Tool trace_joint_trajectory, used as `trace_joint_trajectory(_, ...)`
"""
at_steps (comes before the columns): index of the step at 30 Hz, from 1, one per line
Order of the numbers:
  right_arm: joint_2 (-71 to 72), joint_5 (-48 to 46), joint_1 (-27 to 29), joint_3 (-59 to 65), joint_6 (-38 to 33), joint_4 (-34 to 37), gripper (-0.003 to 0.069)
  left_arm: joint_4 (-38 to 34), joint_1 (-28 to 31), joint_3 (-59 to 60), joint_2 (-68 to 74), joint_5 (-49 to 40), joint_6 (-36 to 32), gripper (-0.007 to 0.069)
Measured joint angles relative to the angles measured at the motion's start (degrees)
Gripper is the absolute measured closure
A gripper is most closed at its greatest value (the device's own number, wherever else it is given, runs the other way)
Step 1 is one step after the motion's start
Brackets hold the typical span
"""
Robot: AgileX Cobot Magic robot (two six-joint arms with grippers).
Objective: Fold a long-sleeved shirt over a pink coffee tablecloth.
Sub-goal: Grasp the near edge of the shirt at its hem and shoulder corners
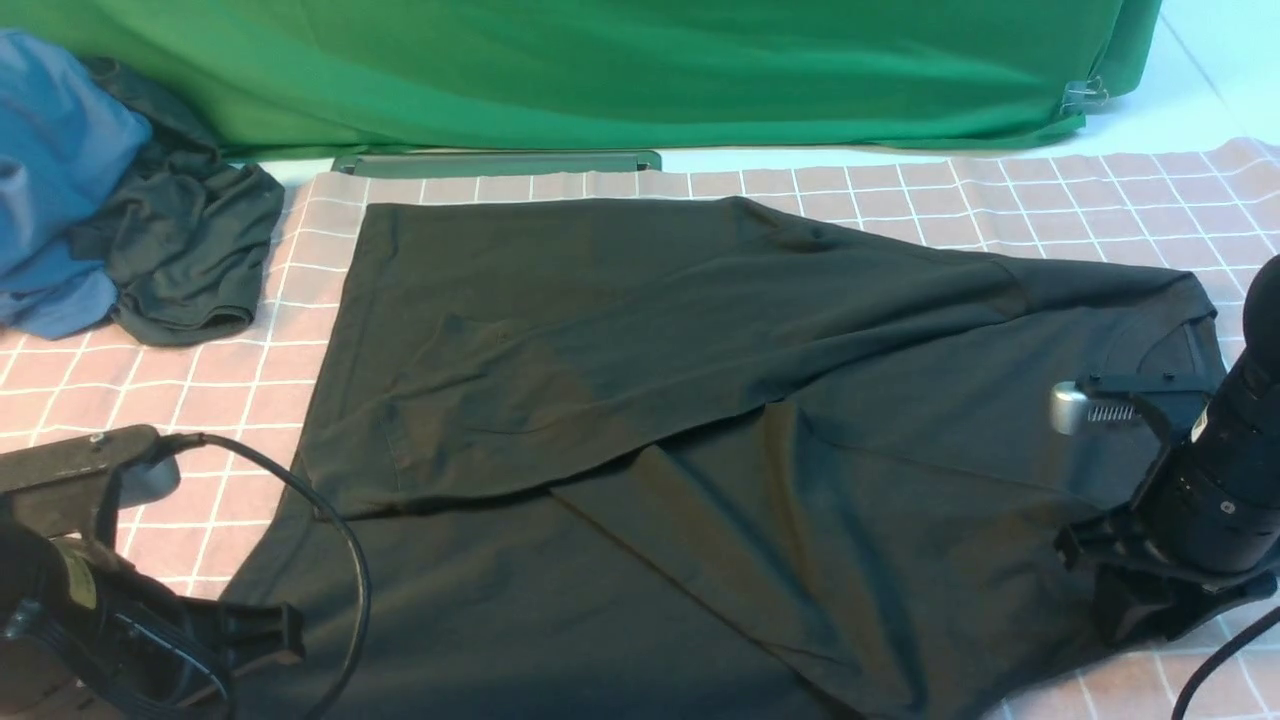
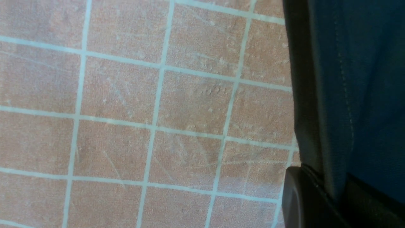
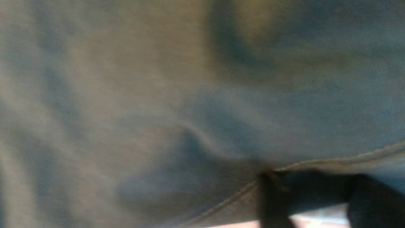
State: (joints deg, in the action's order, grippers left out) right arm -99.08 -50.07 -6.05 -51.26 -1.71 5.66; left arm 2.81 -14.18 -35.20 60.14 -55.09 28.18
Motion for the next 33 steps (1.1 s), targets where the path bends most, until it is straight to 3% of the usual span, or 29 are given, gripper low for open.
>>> trace_joint_trajectory(2, -0.11, -0.26, 0.05, -0.26, -1.53, -1.19, 0.0545, -0.05, 0.00, 0.00, 0.00, 0.55, 0.40, 0.0581)
trace_joint_trajectory(5, 0.39, -0.39, 0.05, -0.33, -2.14, -2.02, 0.0611, -0.11, 0.00, -0.60, 0.00, 0.41, 2.01, 0.0581)
trace_joint_trajectory(14, 9.76, -0.53, 0.05, 0.23, -3.33, -1.95, 0.0620, -0.11, 0.00, -6.60, 0.00, -0.46, 4.54, 0.0581)
trace_joint_trajectory(20, 15.18, -5.27, -3.22, 0.36, -16.00, 1.54, 0.0615, -0.06, 0.00, -7.75, 0.05, -0.14, 4.71, 0.0581)
trace_joint_trajectory(24, 15.69, -2.27, -8.25, 3.83, -18.94, 2.32, 0.0504, 0.22, 0.00, -7.80, 0.05, -0.14, 4.71, 0.0581)
trace_joint_trajectory(26, 15.59, 4.33, -10.35, 7.78, -19.54, 1.34, 0.0358, 0.34, 0.00, -7.80, 0.05, -0.14, 4.71, 0.0581)
trace_joint_trajectory(28, 15.28, 6.68, -10.88, 9.64, -19.54, 0.33, 0.0279, 0.40, 0.00, -7.80, 0.05, -0.14, 4.65, 0.0581)
trace_joint_trajectory(29, 14.48, 10.37, -11.26, 11.98, -19.54, -1.21, 0.0179, 0.40, 0.00, -7.80, 0.05, -0.14, 4.65, 0.0581)
trace_joint_trajectory(30, 13.90, 12.12, -11.36, 12.97, -19.54, -2.22, 0.0138, 0.40, 0.00, -7.80, 0.05, -0.14, 4.65, 0.0581)
trace_joint_trajectory(33, 12.25, 15.65, -11.39, 14.01, -18.84, -4.52, 0.0092, 0.40, 0.00, -7.80, 0.05, 0.63, 4.51, 0.0581)
